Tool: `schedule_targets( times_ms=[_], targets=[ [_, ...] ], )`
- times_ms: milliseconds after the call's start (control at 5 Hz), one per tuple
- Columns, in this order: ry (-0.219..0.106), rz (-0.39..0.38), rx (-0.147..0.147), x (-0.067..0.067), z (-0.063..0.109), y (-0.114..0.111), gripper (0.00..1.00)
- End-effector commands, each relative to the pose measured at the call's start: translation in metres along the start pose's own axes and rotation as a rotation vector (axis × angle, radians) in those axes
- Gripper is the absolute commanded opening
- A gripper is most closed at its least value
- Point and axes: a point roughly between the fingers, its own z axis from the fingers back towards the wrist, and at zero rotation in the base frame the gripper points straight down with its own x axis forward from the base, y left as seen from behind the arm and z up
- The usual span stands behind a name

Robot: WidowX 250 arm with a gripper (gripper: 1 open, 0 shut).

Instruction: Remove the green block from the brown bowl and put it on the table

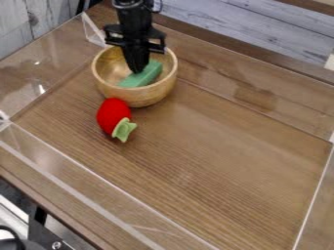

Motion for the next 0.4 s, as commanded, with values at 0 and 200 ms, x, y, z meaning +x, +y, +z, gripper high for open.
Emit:
schedule_targets(
  times_ms=[0, 200],
  targets=[
    [-0.116, 0.059, 0.002, 0.001, 0.042, -0.010, 0.00],
    [-0.153, 0.106, -0.016, -0.005, 0.056, -0.025, 0.00]
  ],
)
